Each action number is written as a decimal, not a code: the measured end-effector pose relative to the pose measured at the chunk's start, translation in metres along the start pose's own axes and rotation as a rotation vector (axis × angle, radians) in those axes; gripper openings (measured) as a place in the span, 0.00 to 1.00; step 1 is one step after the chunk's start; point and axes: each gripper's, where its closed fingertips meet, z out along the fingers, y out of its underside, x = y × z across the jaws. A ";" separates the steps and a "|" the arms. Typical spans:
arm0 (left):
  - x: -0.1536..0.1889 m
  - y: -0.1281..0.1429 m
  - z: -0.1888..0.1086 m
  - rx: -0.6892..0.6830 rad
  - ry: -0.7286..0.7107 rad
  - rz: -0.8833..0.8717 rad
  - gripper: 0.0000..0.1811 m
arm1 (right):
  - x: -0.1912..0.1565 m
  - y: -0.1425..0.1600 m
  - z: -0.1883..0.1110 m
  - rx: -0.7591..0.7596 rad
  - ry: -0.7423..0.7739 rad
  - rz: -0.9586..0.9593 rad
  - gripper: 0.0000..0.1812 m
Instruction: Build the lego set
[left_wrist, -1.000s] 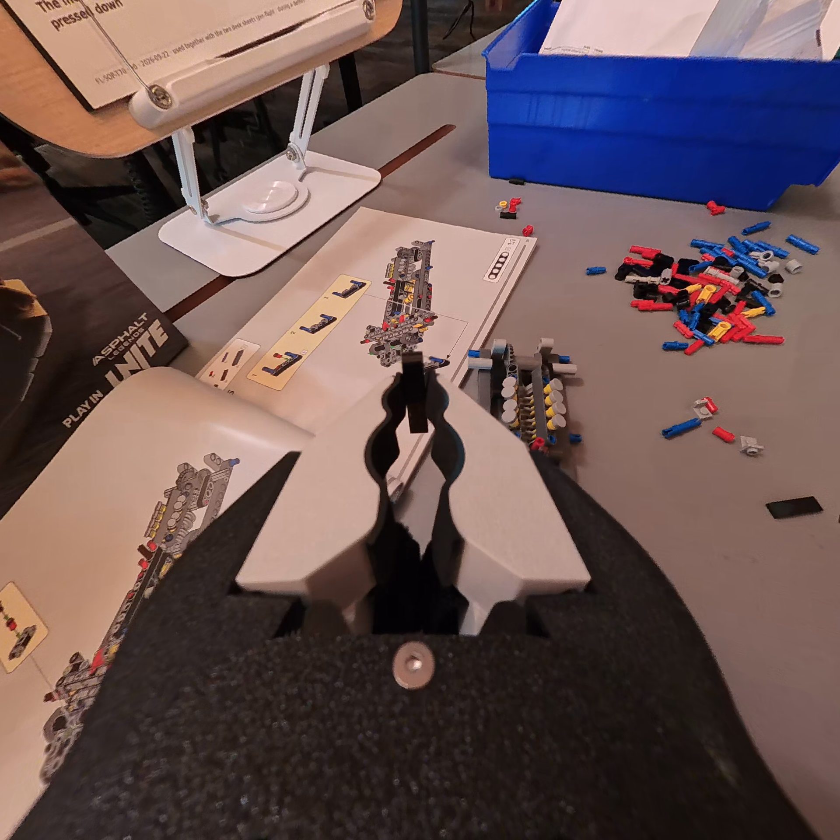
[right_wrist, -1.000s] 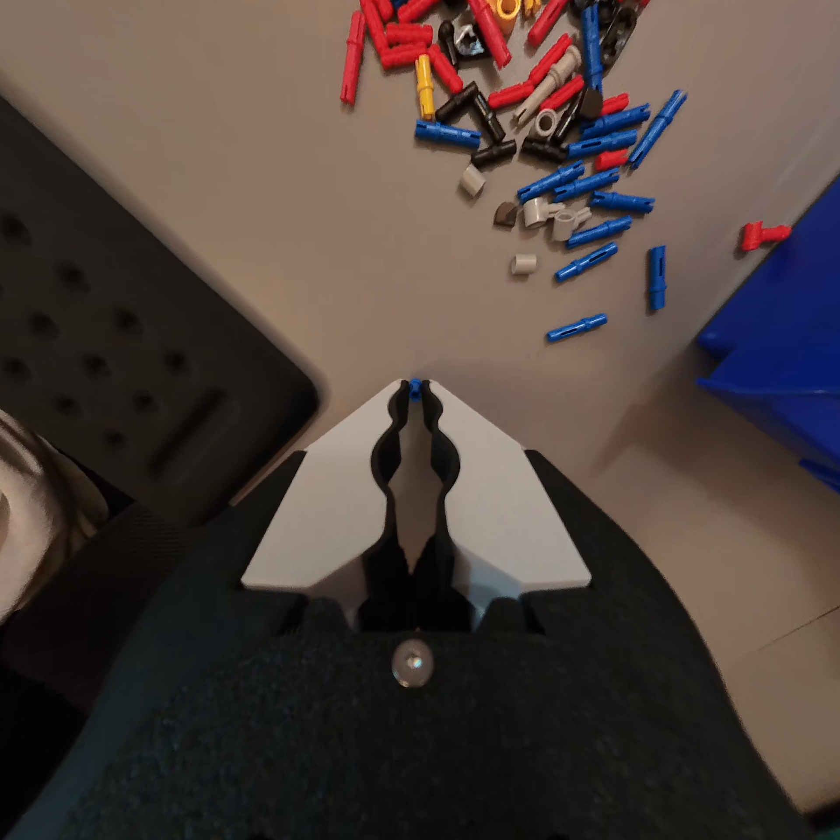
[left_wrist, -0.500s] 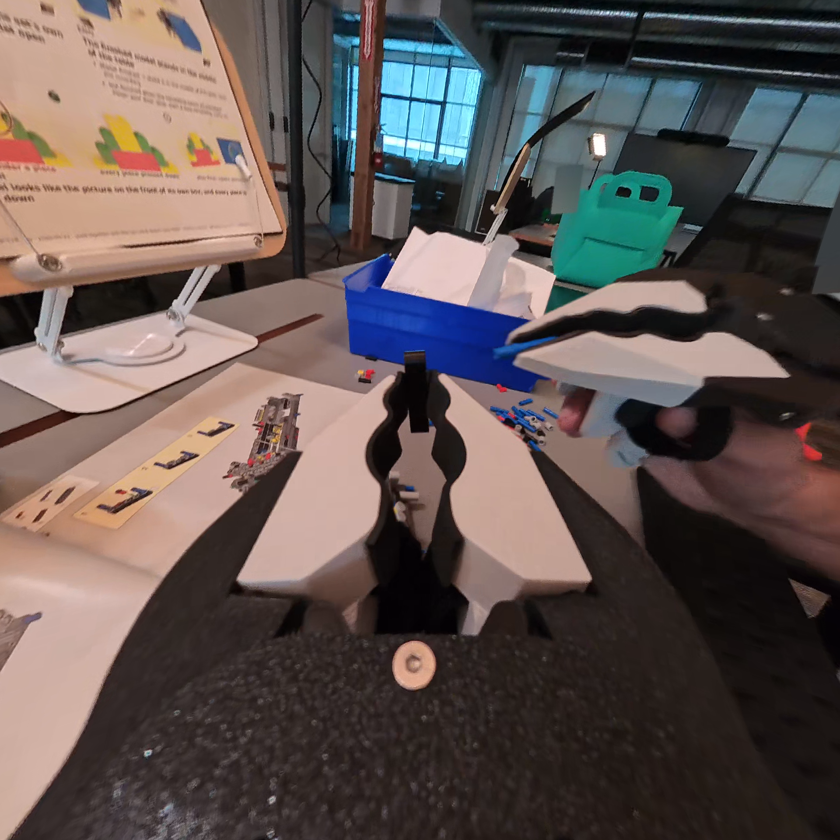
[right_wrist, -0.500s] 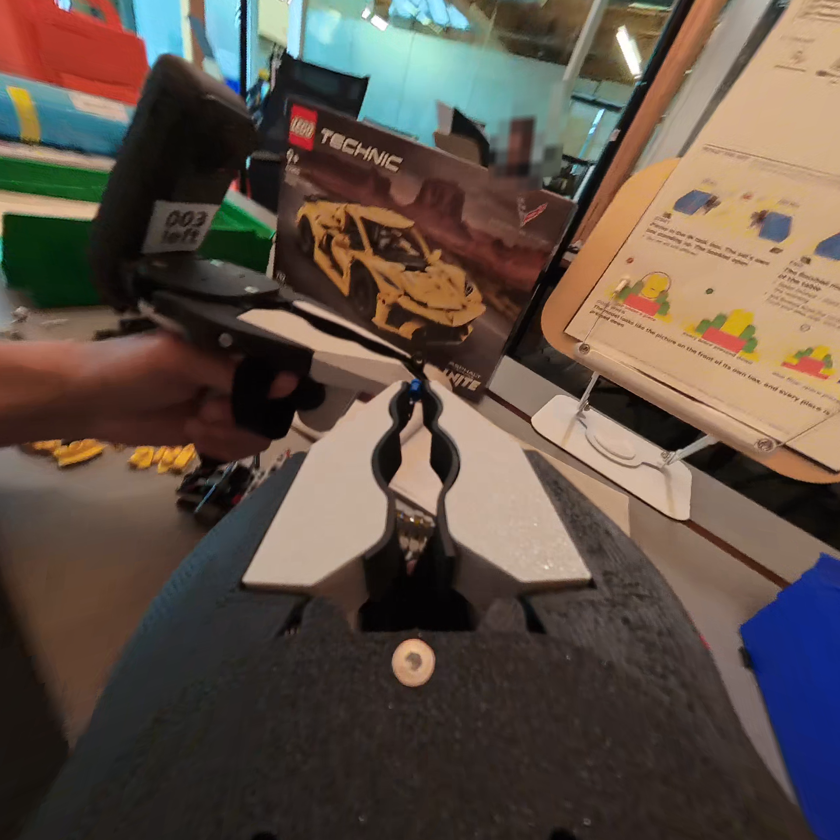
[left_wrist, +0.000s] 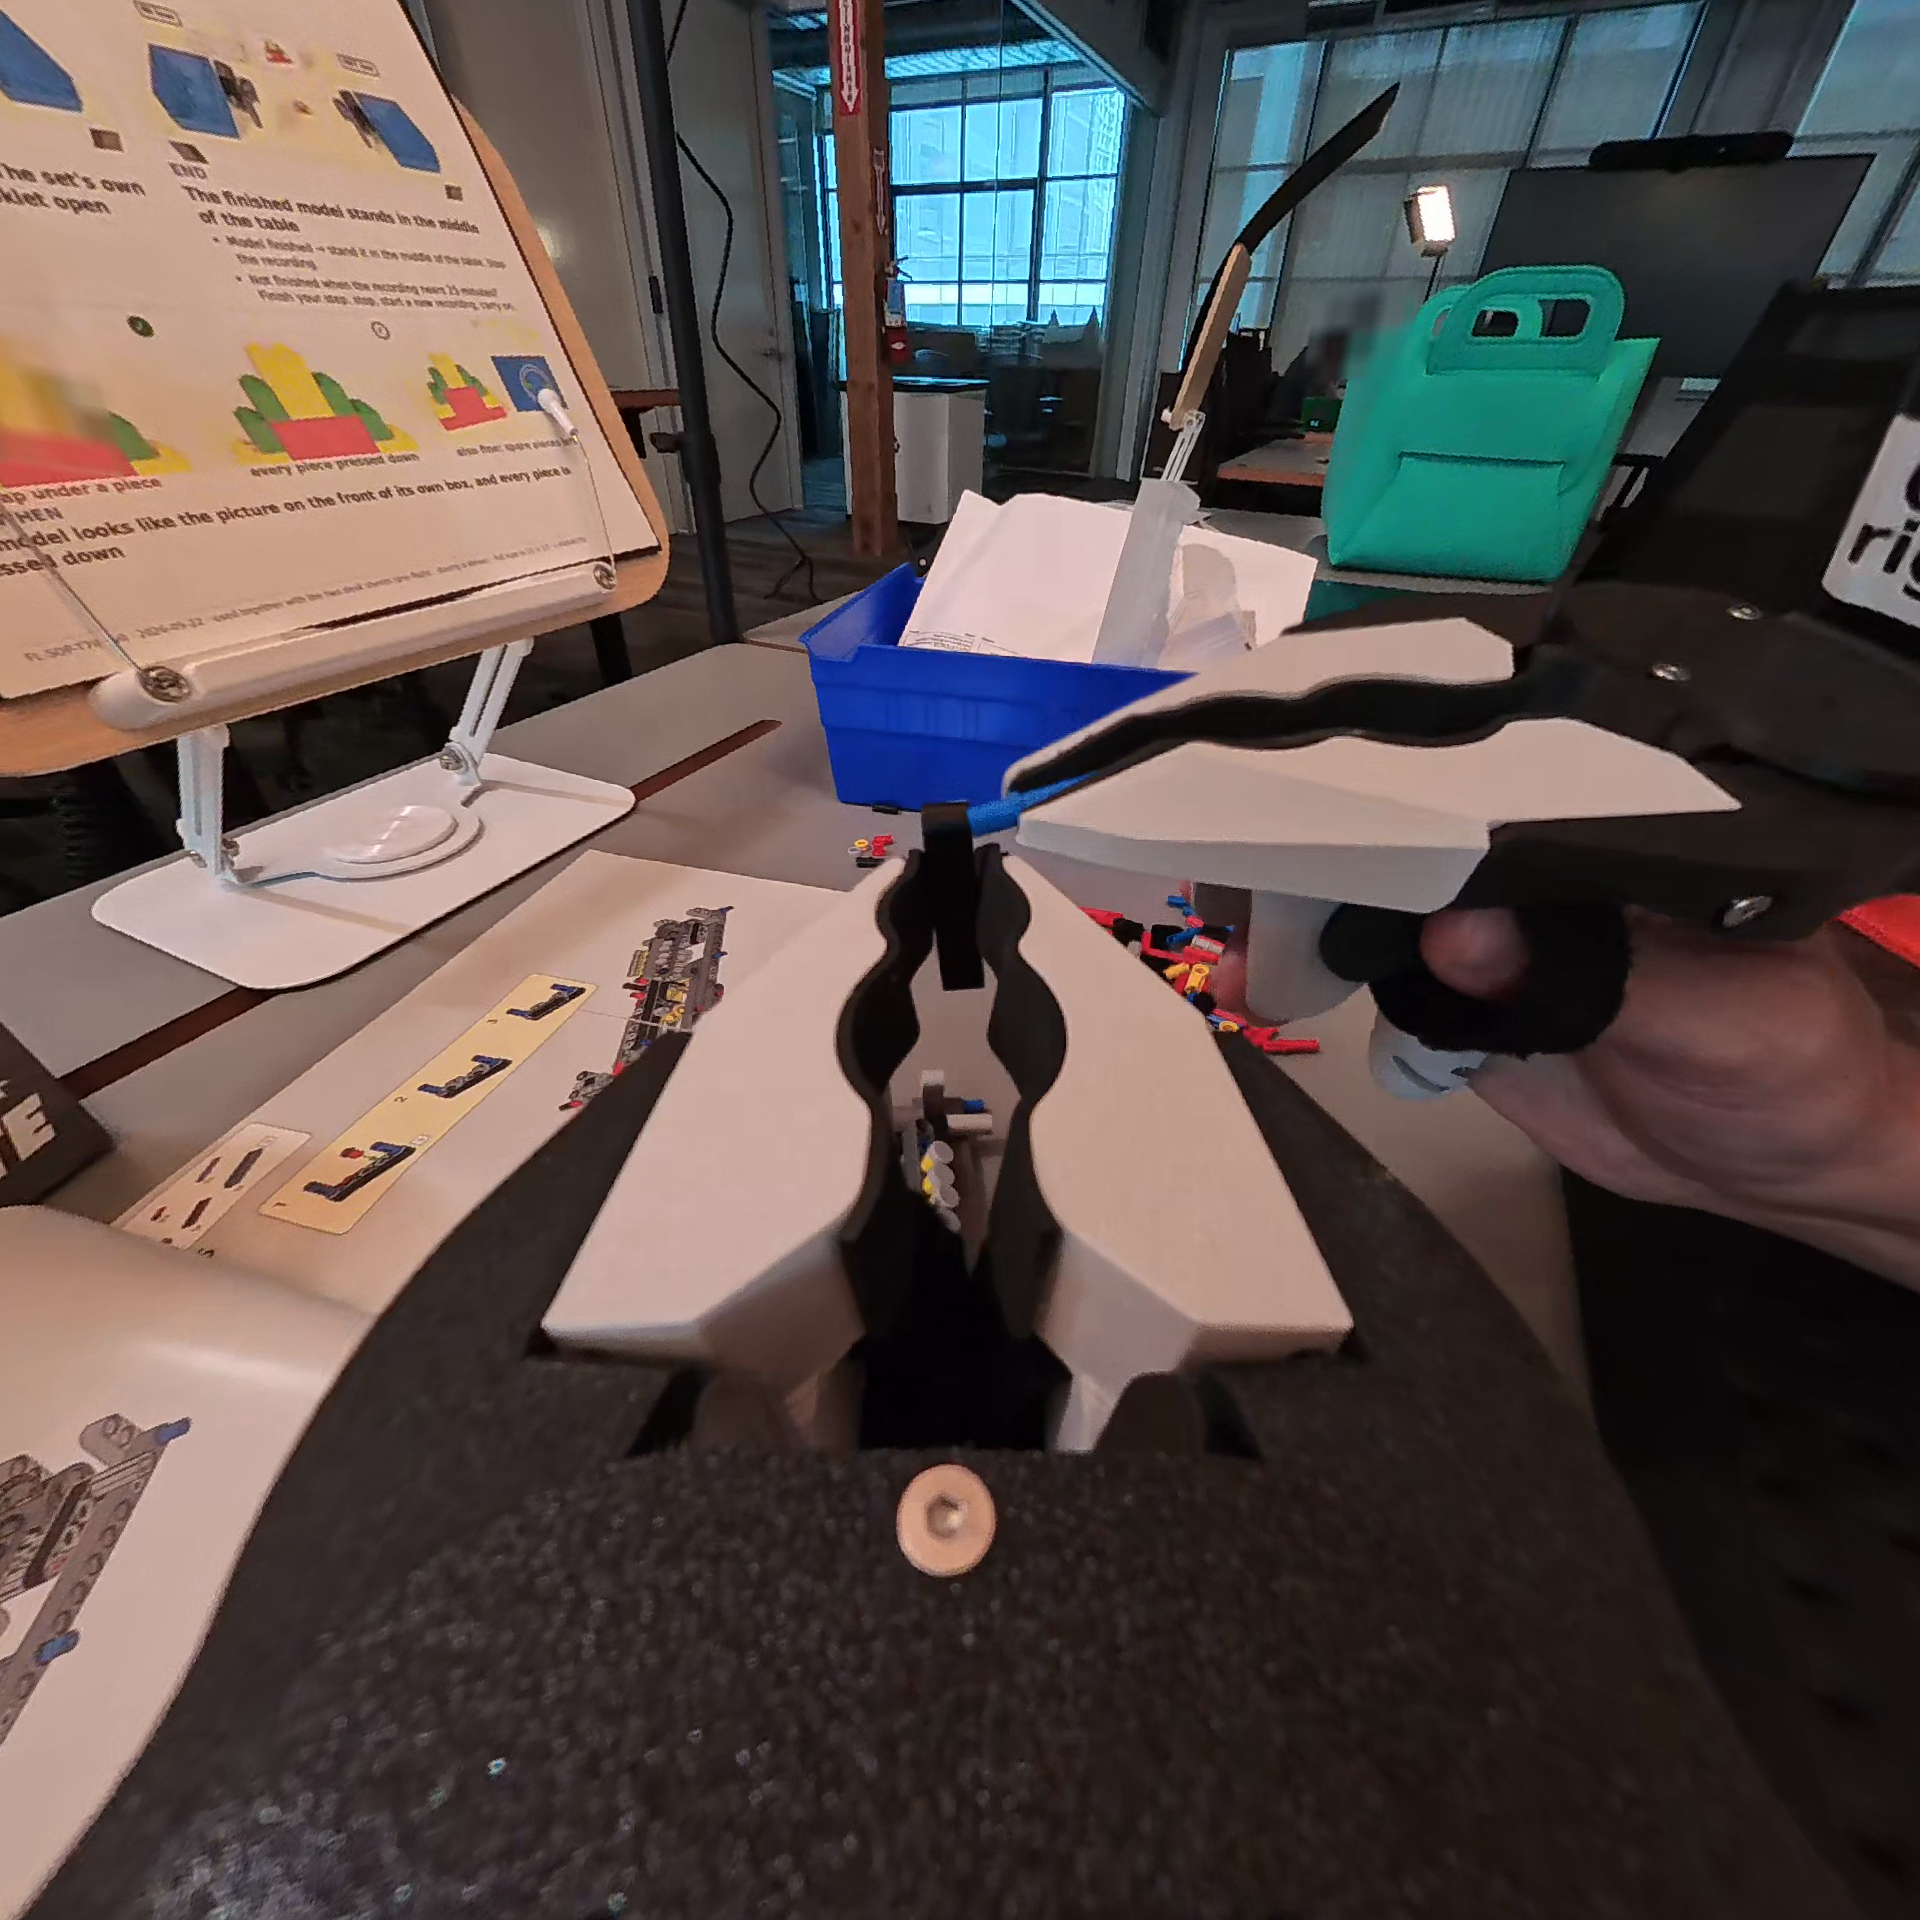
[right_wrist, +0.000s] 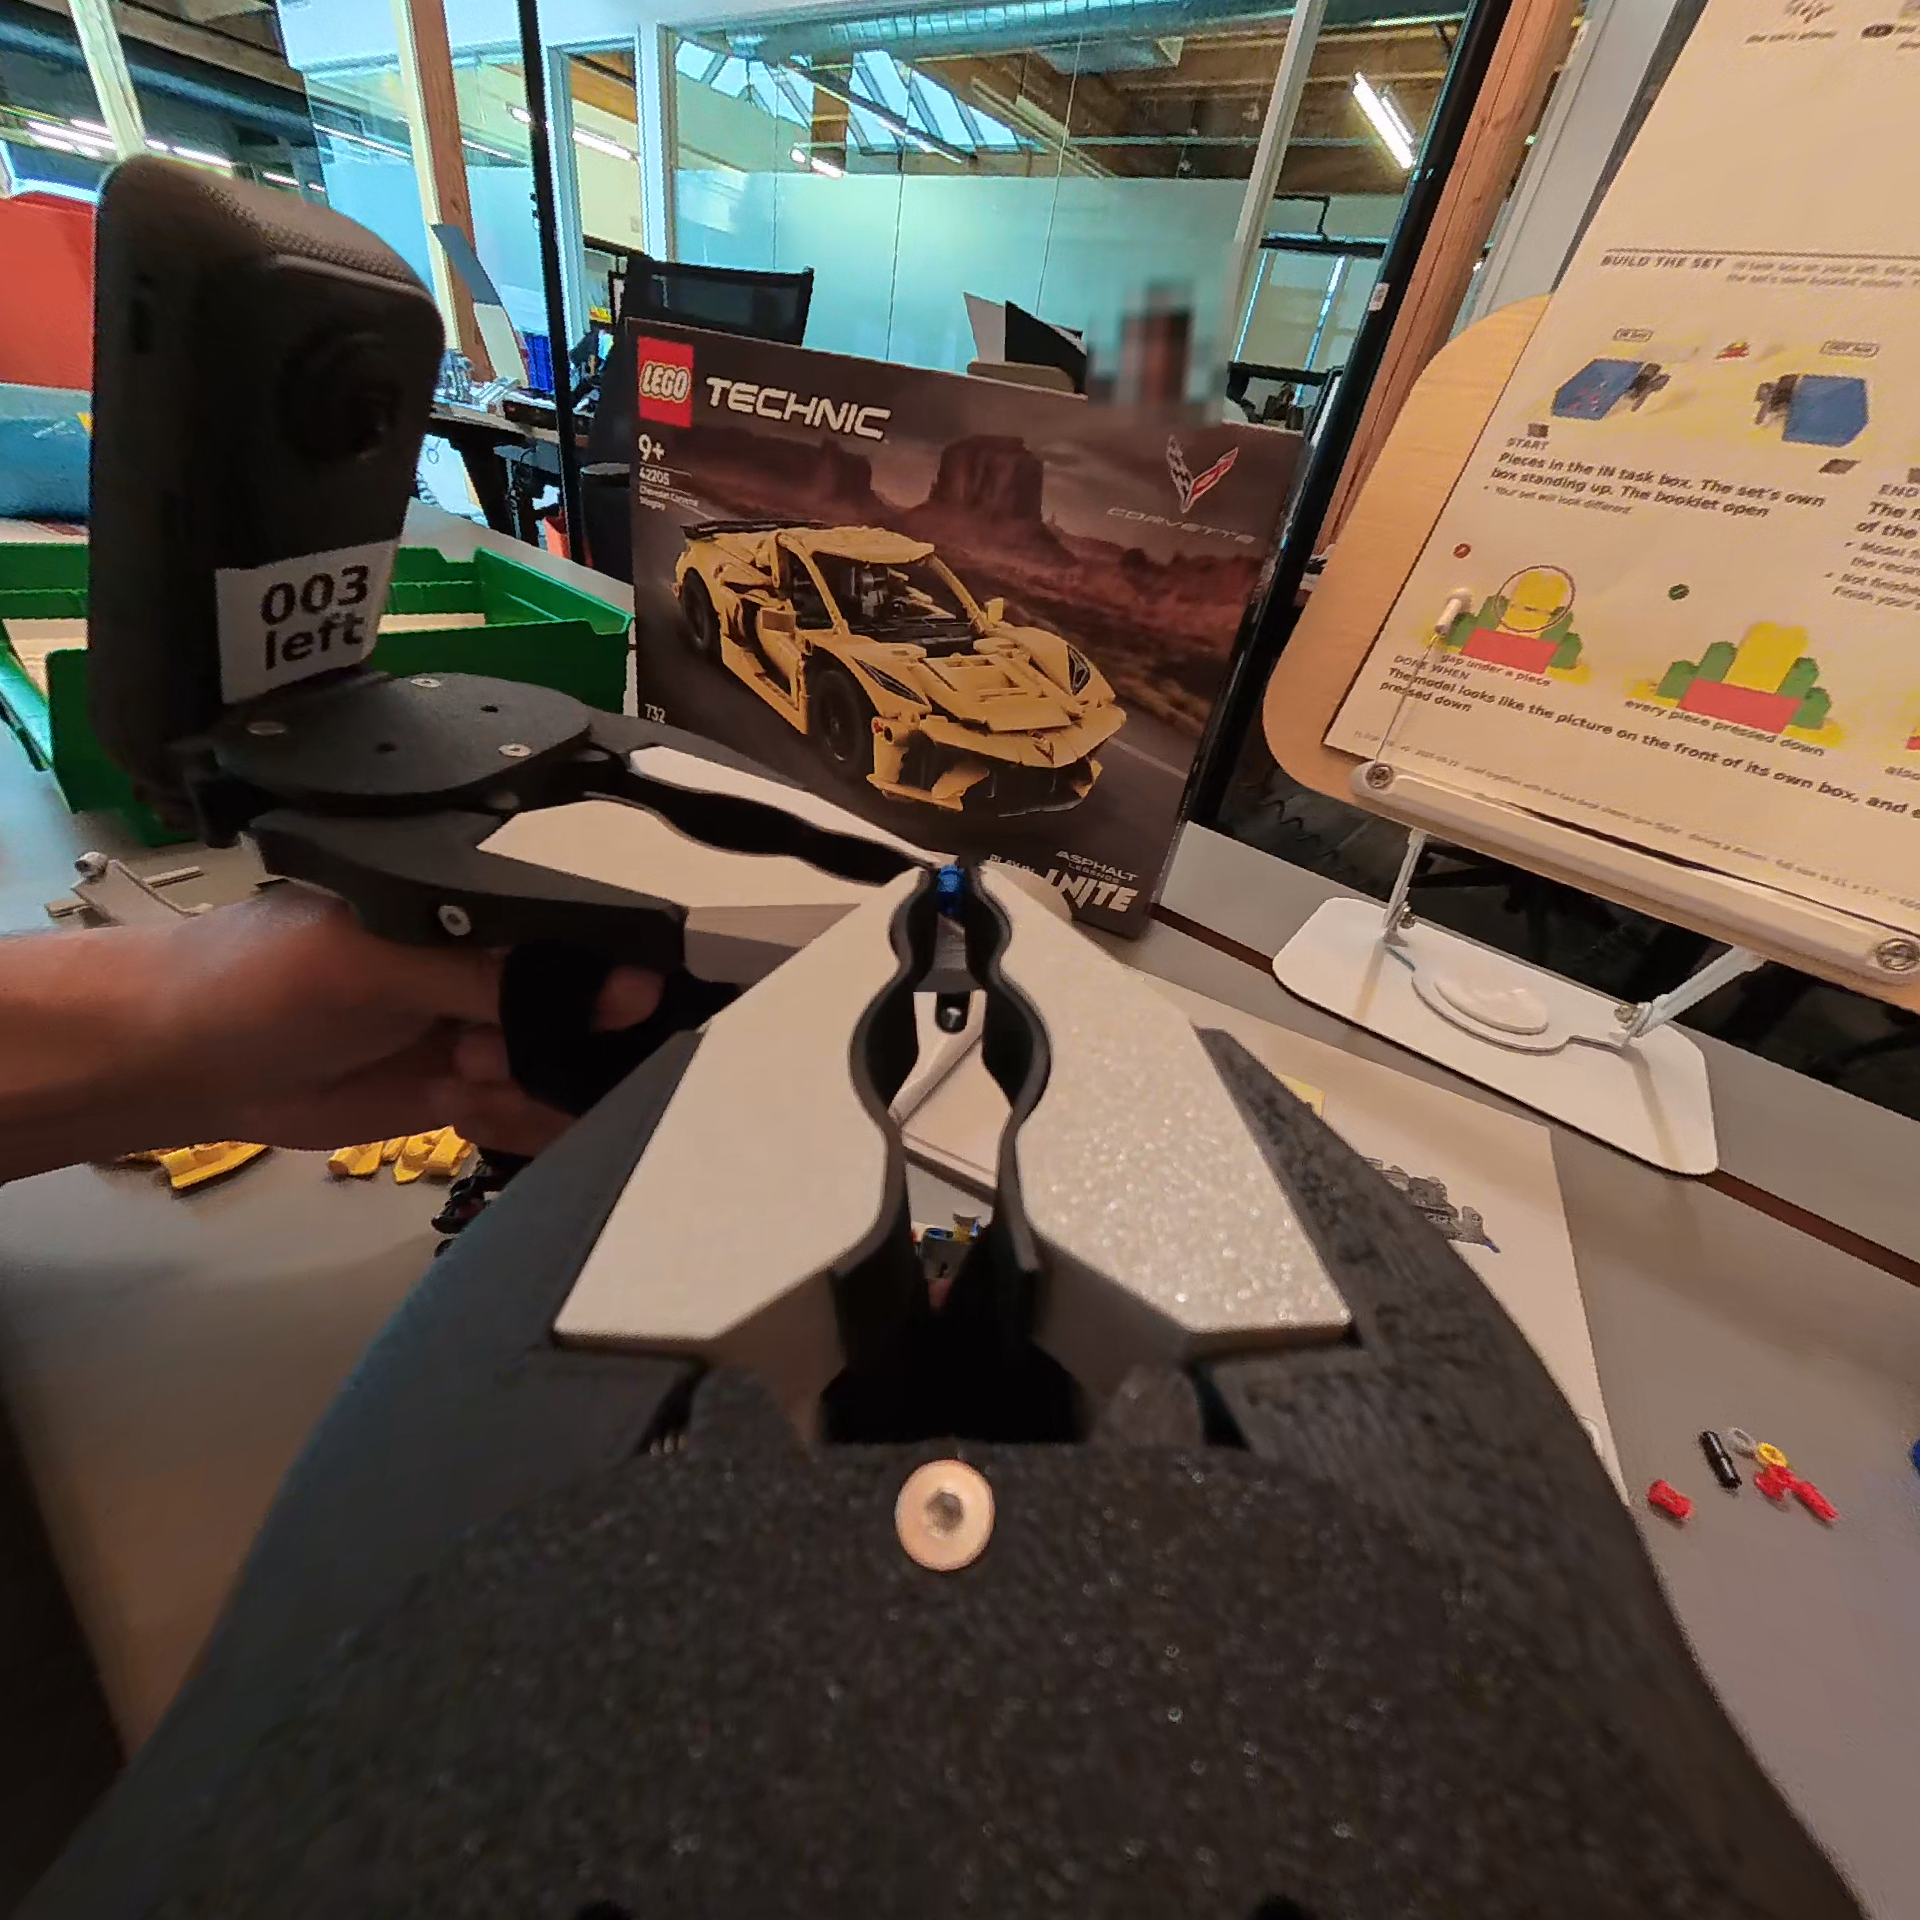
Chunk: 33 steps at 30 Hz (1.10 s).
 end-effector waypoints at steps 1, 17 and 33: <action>0.000 0.001 0.000 -0.007 -0.002 -0.002 0.03 | 0.001 0.001 0.001 -0.003 0.007 -0.007 0.02; -0.001 0.002 0.001 -0.012 -0.019 0.018 0.04 | 0.003 0.003 0.002 0.018 0.022 -0.015 0.02; -0.010 0.000 0.001 0.023 -0.261 0.231 0.04 | 0.005 0.004 0.004 0.142 -0.015 0.281 0.02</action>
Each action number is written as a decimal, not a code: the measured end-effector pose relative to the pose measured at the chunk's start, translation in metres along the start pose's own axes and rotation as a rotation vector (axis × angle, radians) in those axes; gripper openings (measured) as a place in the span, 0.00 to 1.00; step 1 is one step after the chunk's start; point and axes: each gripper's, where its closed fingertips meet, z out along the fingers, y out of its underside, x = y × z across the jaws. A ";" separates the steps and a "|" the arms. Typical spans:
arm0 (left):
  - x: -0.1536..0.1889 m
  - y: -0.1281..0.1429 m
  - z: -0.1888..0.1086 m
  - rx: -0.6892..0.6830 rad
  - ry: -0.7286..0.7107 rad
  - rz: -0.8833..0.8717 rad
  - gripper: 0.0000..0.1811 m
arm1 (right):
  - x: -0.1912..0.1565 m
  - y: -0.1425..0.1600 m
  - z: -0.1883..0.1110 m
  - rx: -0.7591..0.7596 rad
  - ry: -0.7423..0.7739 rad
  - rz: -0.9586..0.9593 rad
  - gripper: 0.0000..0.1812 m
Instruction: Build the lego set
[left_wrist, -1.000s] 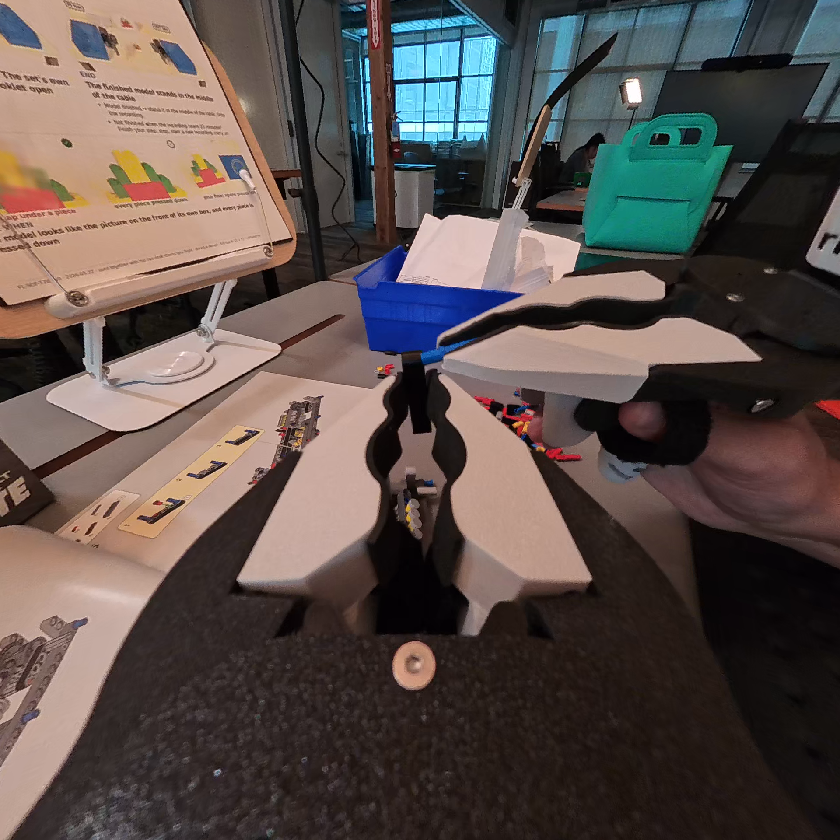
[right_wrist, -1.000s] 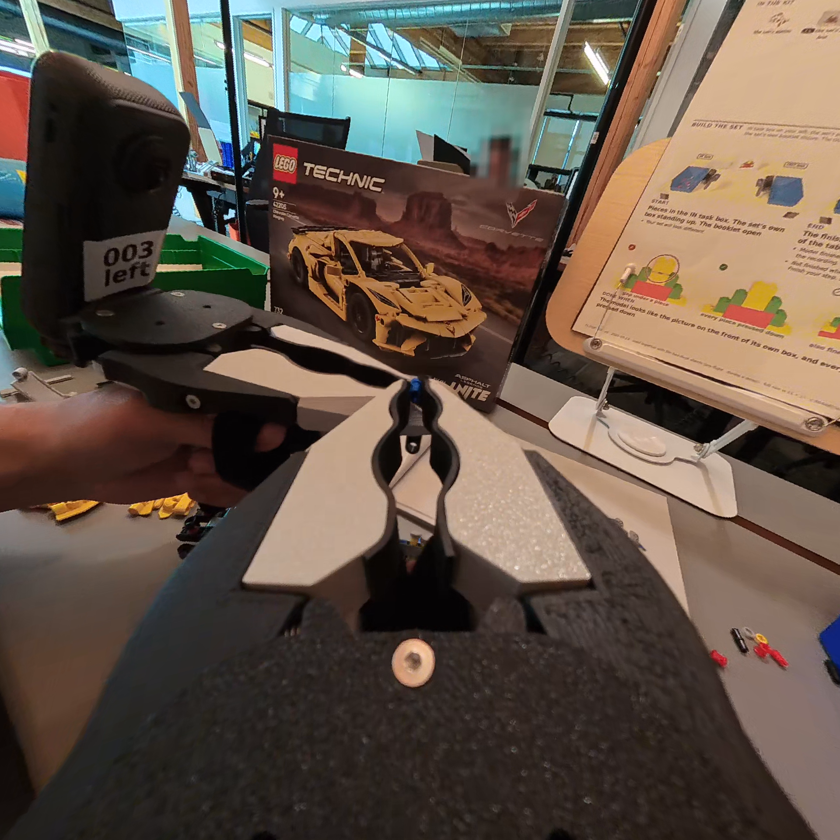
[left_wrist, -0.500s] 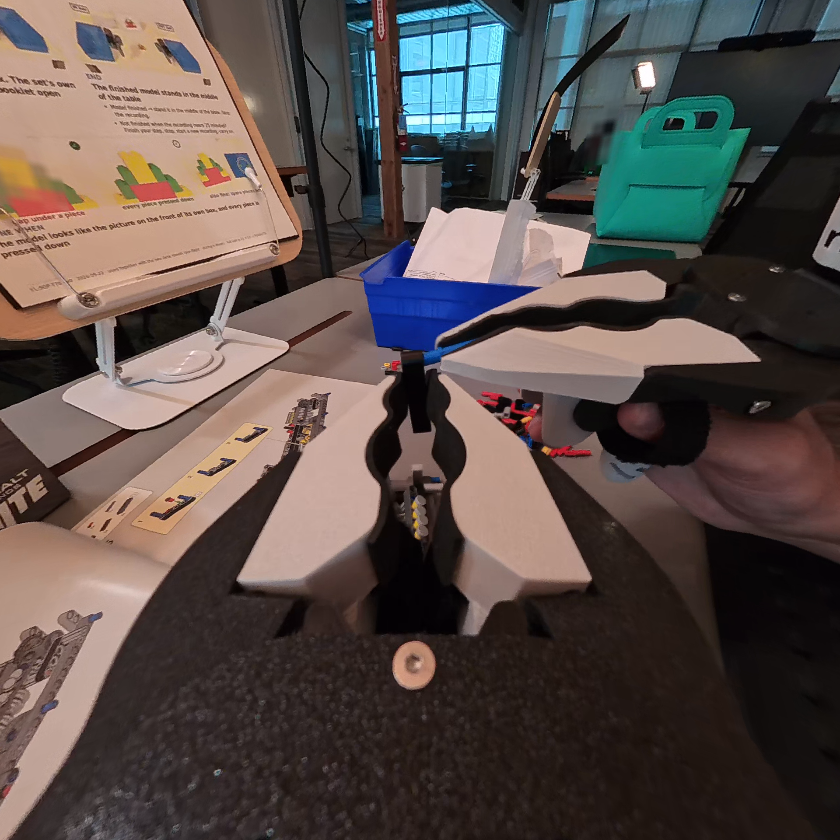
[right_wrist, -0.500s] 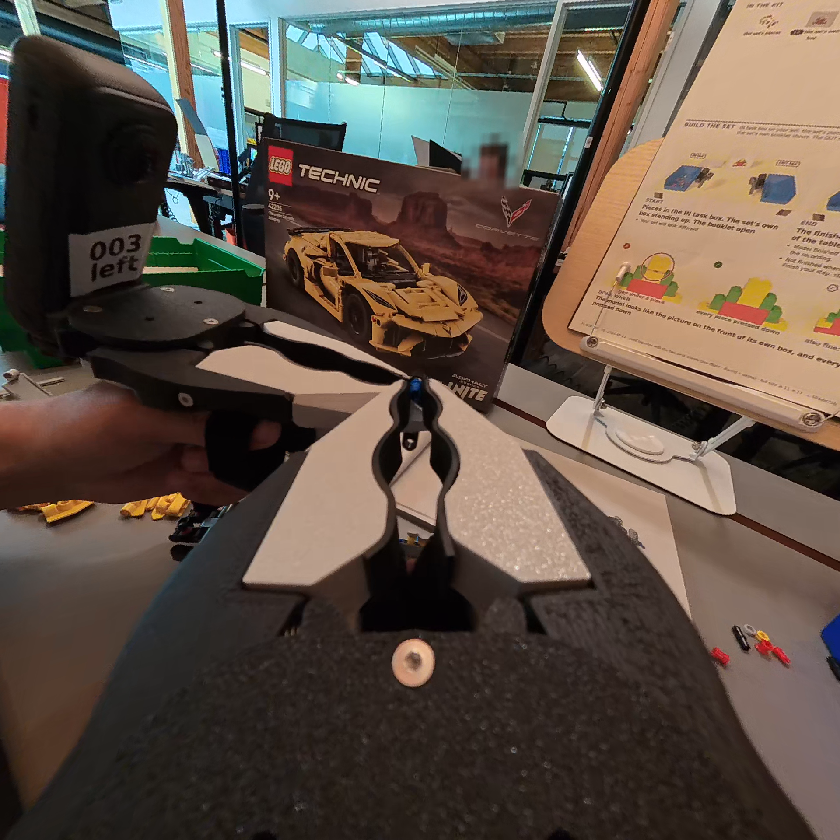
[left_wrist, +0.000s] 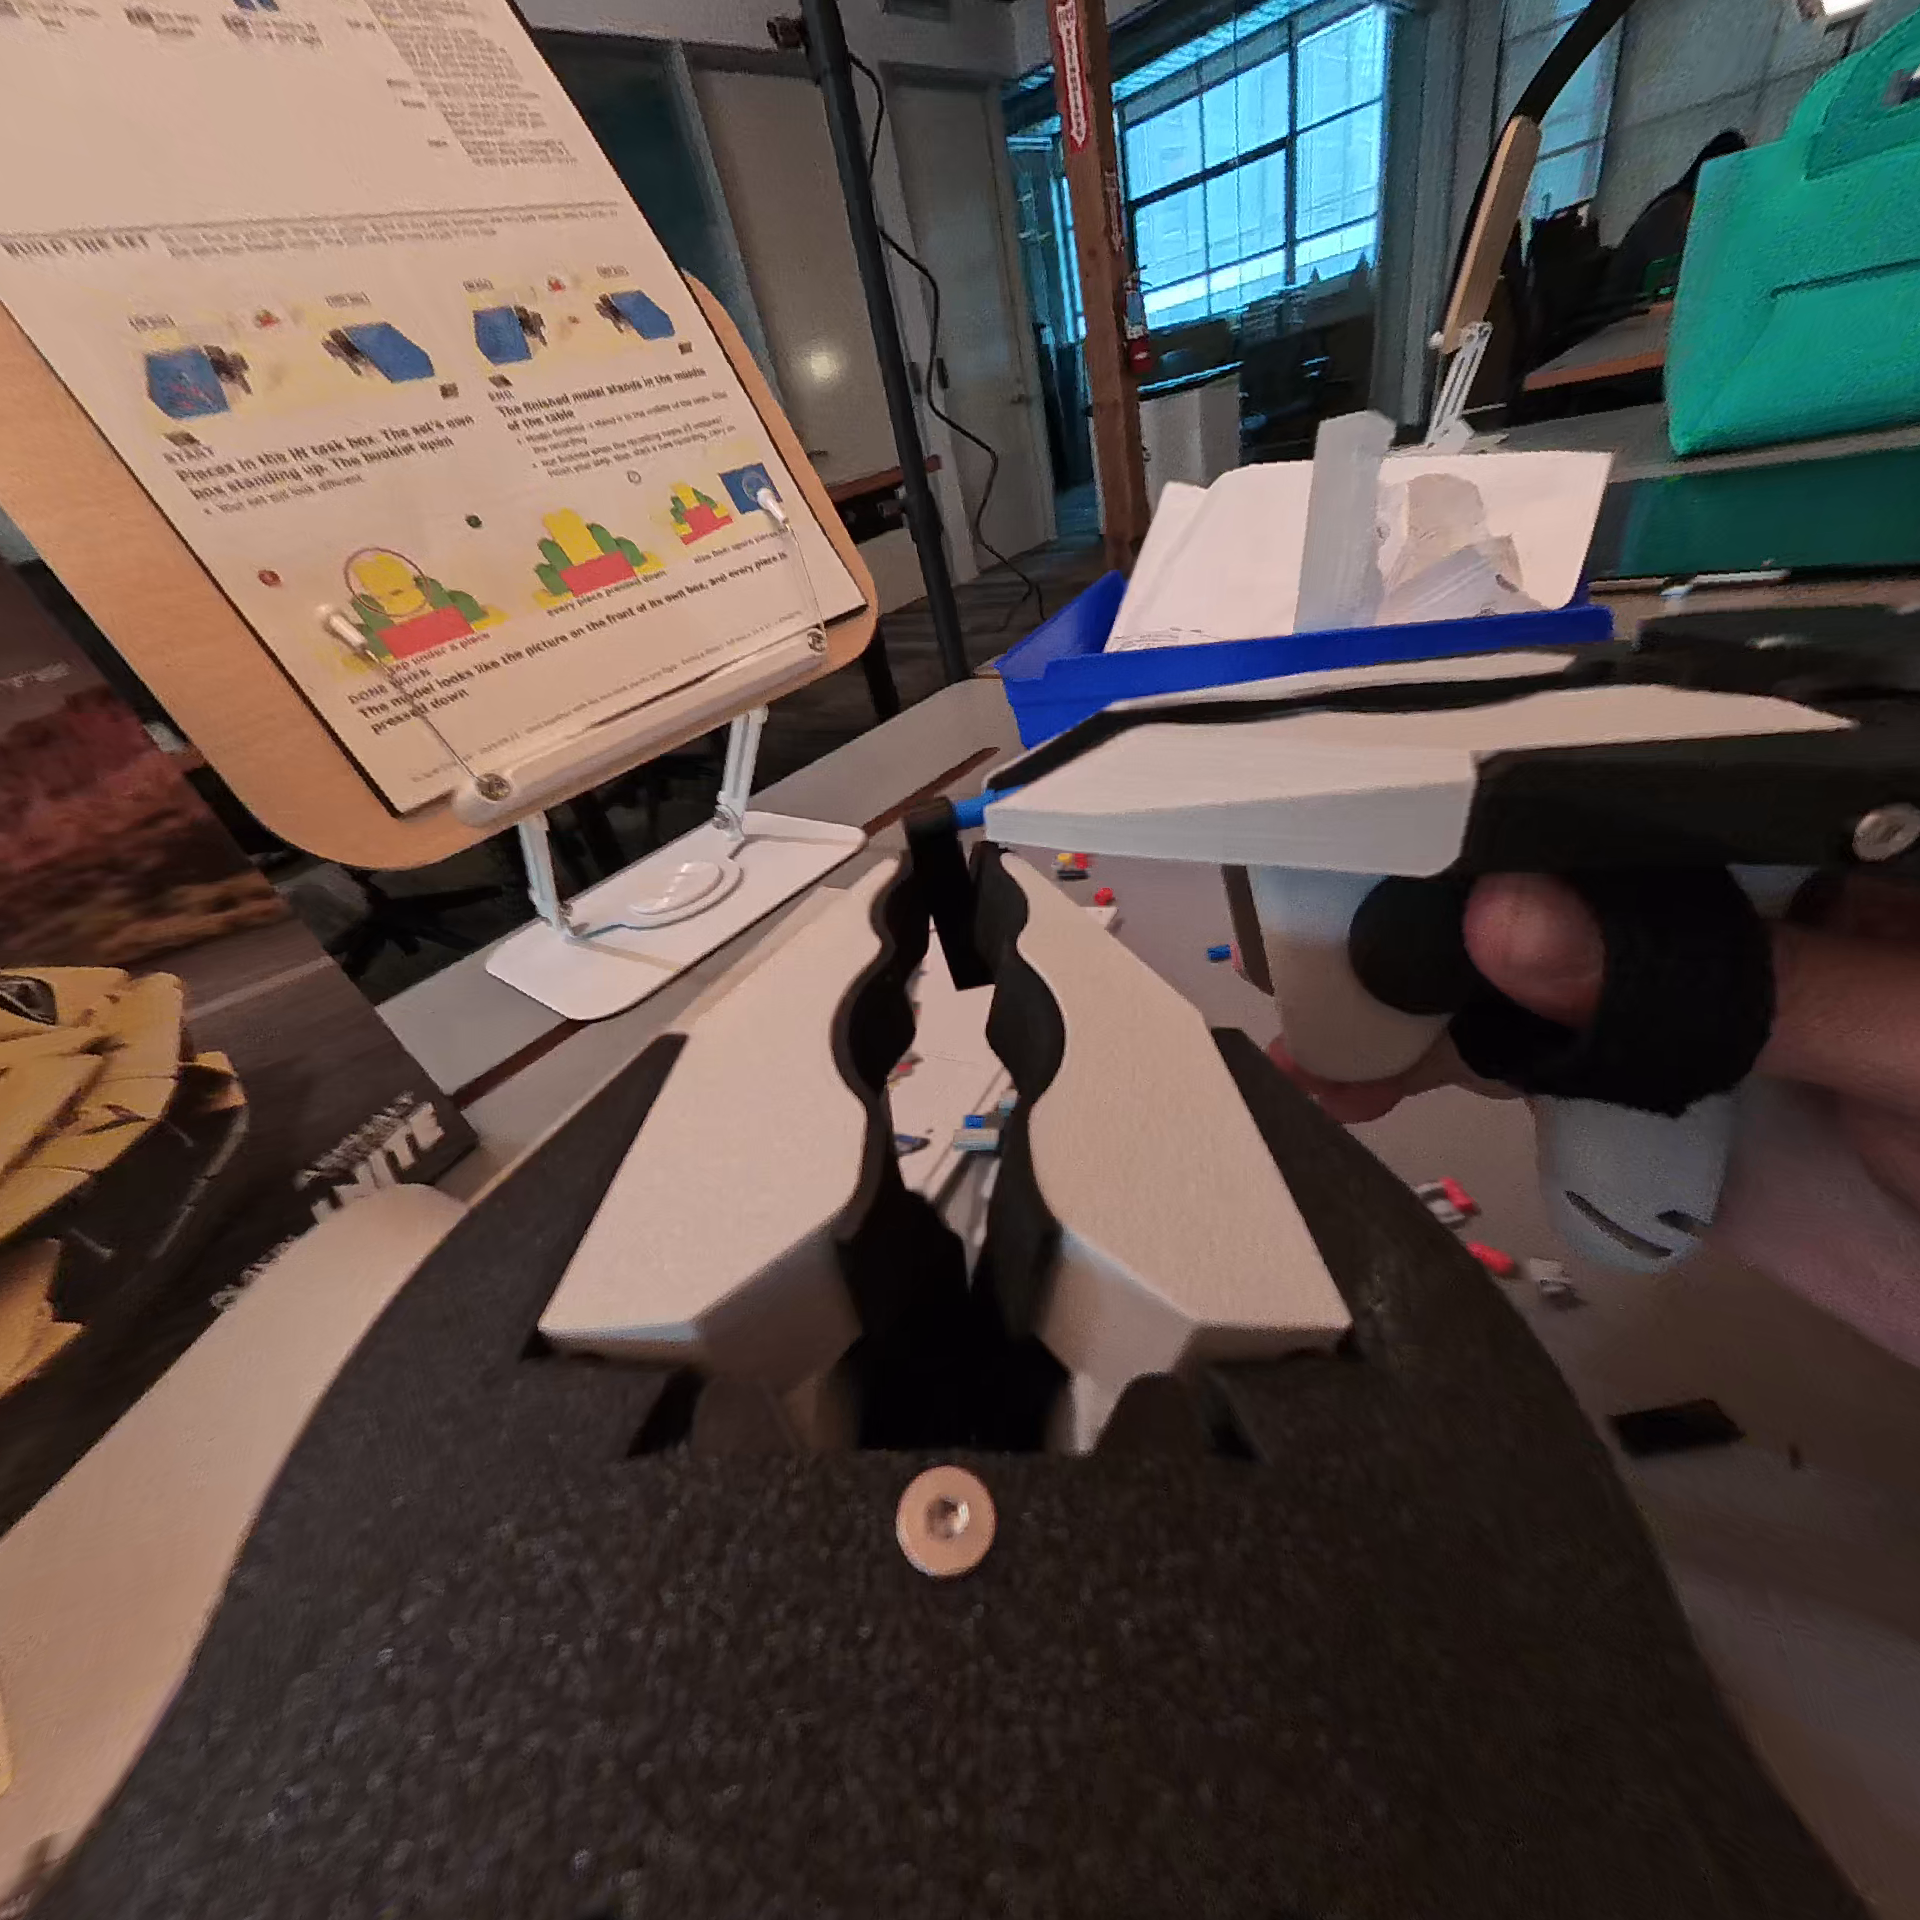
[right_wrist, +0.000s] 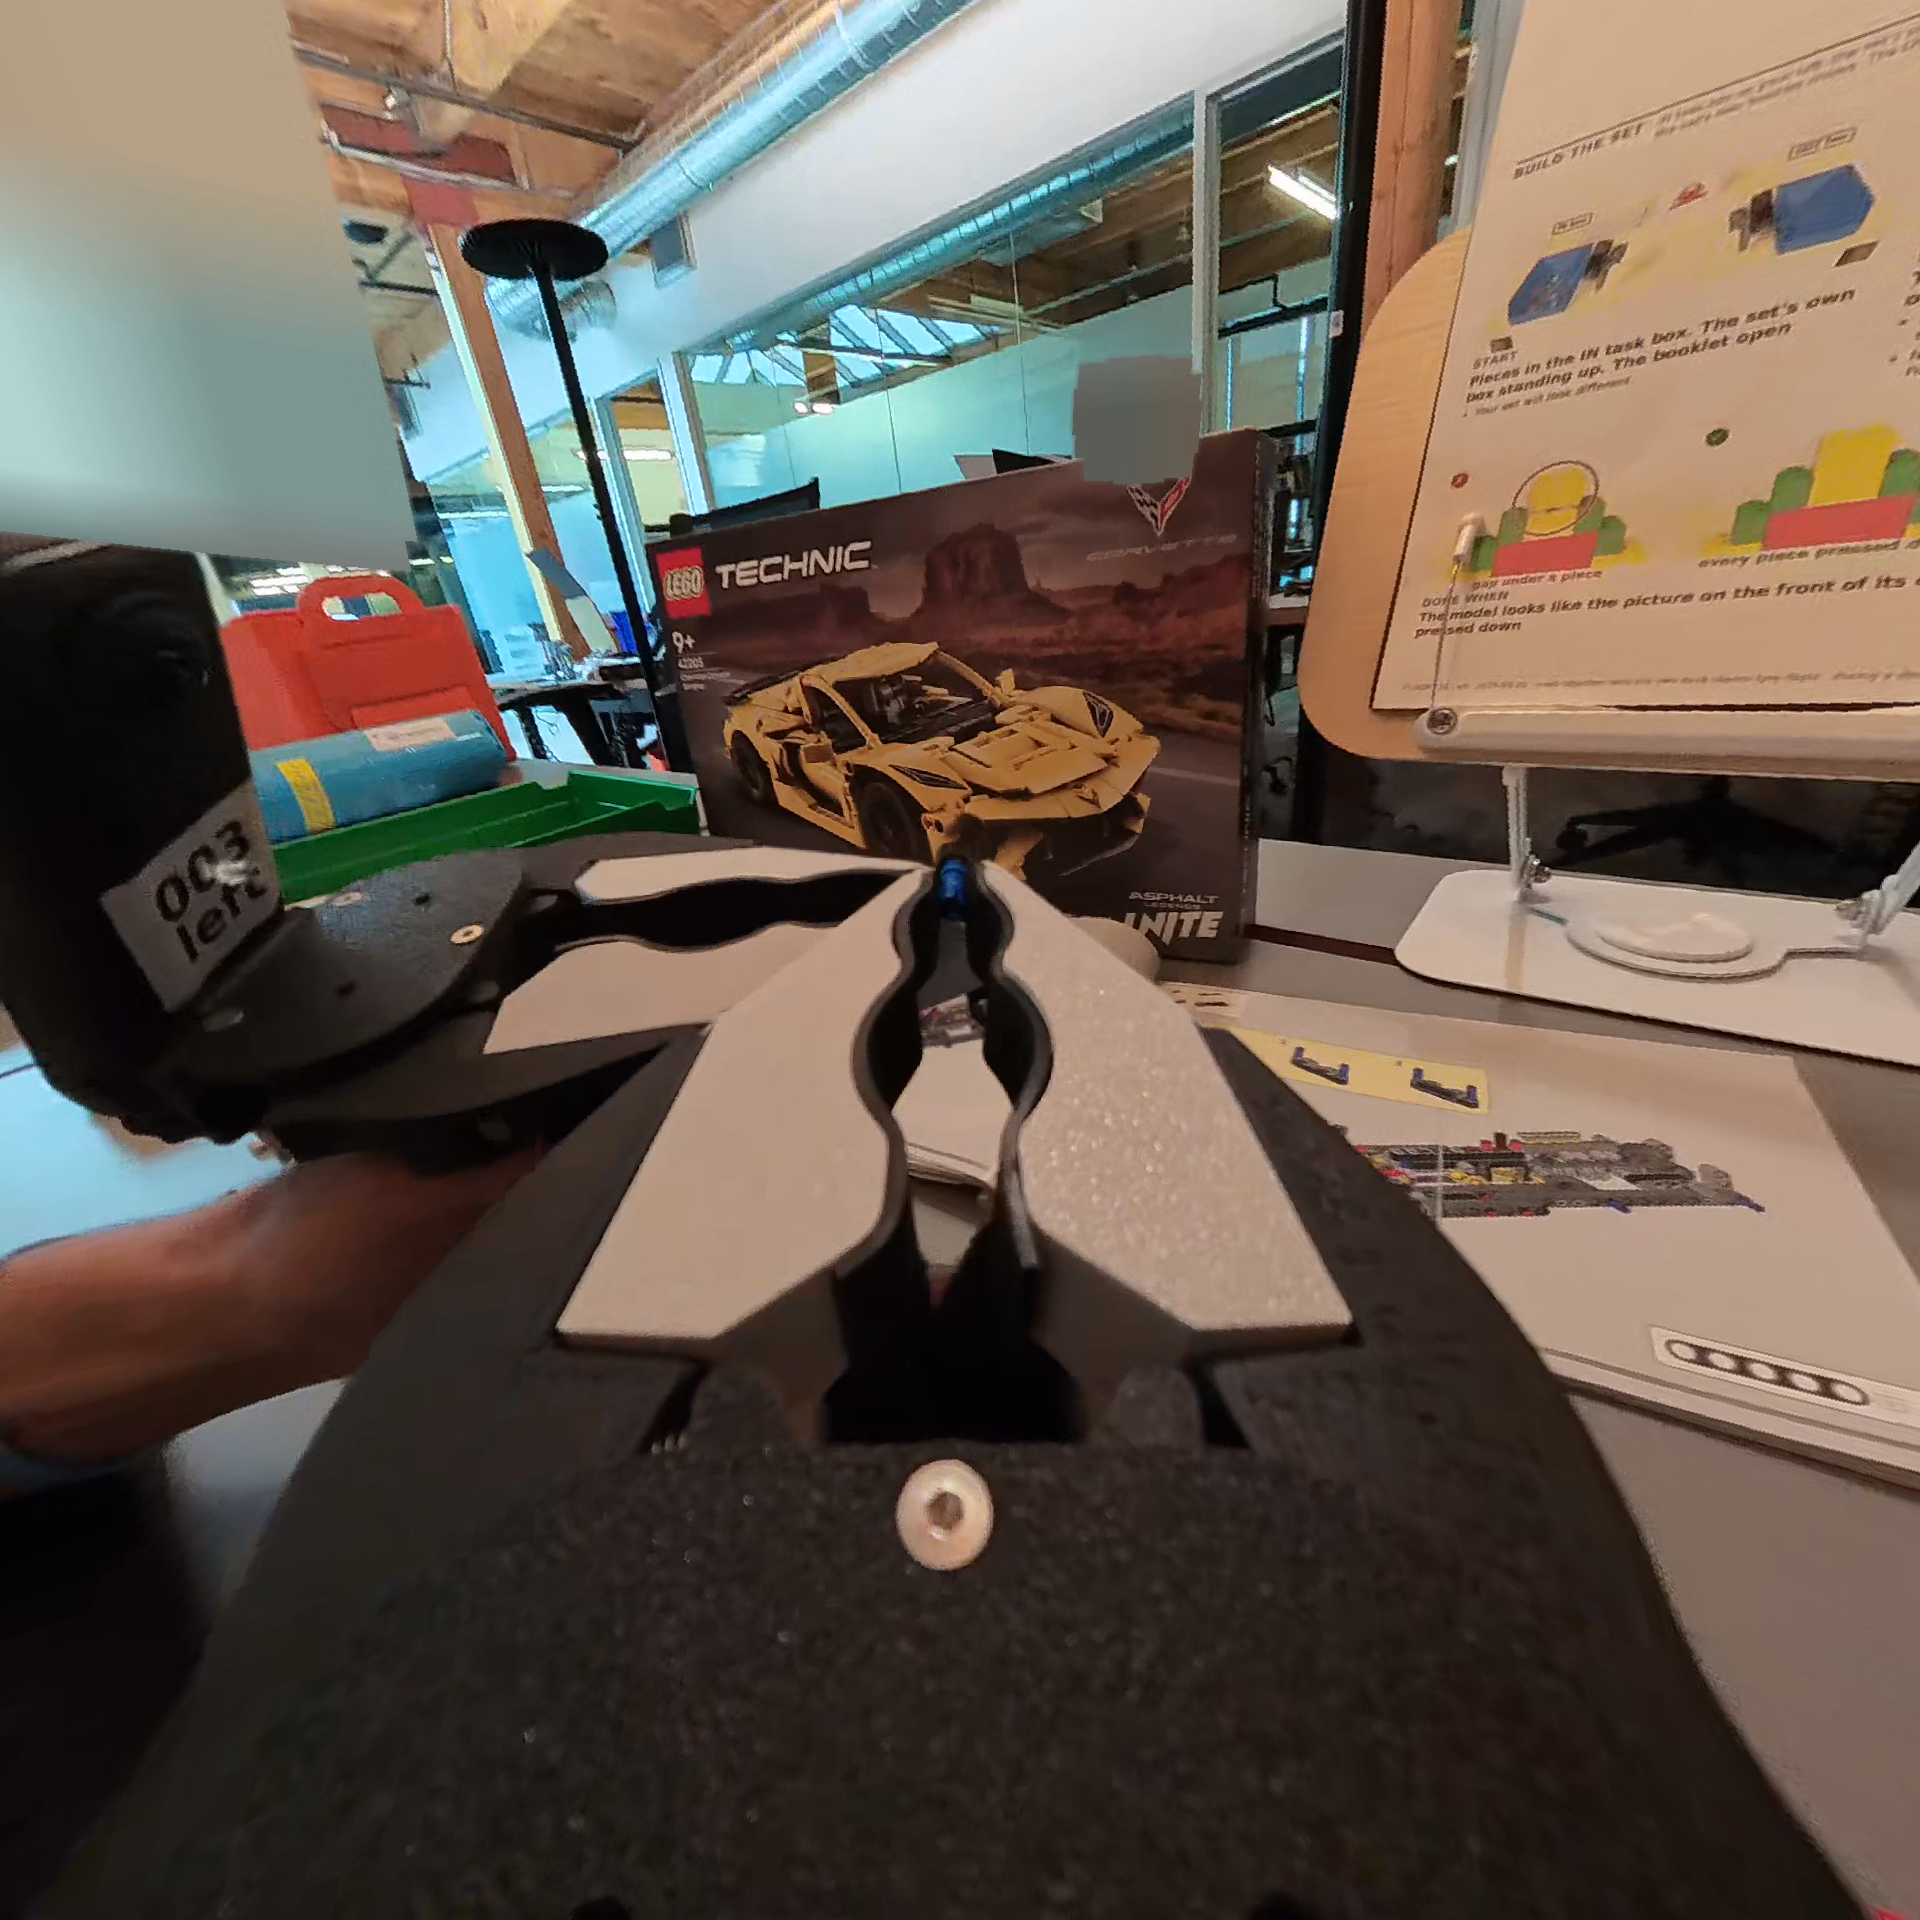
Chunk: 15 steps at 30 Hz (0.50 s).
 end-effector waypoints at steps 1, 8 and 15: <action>-0.001 -0.001 -0.001 0.003 -0.017 0.041 0.04 | -0.001 -0.001 0.000 0.006 -0.009 0.010 0.01; 0.008 -0.001 -0.005 0.011 0.081 0.137 0.04 | -0.004 0.001 -0.004 0.018 -0.105 0.076 0.01; 0.015 0.000 -0.006 0.005 0.129 0.143 0.04 | -0.003 0.002 -0.007 0.005 -0.105 -0.045 0.02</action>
